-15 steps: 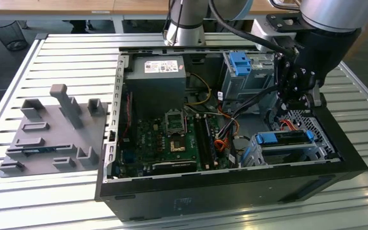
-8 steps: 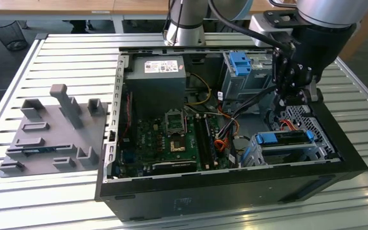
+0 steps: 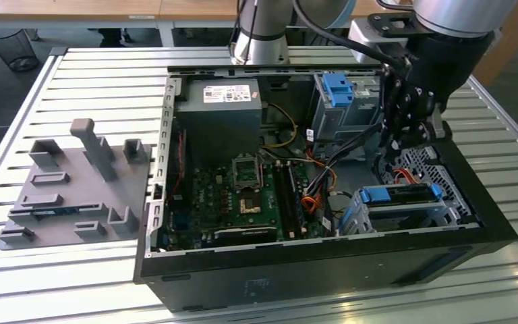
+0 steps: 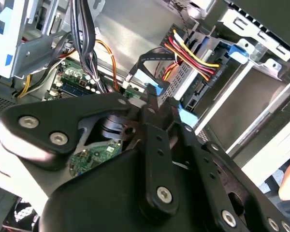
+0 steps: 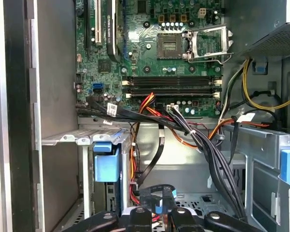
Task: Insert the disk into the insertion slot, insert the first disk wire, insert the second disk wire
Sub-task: 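Insert the second disk wire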
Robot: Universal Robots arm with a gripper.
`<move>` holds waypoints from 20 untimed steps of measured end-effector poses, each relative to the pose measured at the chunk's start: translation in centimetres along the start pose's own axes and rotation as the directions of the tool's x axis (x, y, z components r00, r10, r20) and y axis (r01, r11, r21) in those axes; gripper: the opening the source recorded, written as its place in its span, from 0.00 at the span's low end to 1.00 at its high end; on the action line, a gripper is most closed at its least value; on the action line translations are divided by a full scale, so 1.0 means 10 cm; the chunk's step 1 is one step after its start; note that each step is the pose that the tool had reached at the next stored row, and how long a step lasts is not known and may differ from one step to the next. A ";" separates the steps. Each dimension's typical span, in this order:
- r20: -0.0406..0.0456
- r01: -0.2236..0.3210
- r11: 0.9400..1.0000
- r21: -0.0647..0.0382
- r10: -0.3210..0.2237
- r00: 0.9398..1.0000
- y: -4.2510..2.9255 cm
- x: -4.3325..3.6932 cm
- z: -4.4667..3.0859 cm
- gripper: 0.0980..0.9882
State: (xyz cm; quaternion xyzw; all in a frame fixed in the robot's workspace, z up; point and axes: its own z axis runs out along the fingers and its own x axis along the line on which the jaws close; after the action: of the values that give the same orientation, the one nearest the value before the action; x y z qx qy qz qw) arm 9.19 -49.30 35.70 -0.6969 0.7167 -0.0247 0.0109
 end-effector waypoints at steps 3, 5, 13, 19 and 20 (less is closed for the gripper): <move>-0.002 0.000 1.000 -0.002 0.000 1.000 -0.003 -0.018 0.018 0.24; -0.003 0.000 1.000 -0.003 0.000 1.000 -0.005 -0.028 0.033 0.24; -0.030 0.002 1.000 -0.002 -0.002 1.000 -0.005 -0.039 0.107 0.24; -0.050 0.002 1.000 -0.002 -0.002 0.999 -0.006 -0.043 0.138 0.22; -0.053 0.002 1.000 -0.002 -0.003 0.999 -0.007 -0.045 0.142 0.15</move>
State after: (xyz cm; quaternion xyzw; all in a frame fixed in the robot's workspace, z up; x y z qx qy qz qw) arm 9.34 -48.88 34.28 -0.6969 0.7159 -0.0423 -0.0088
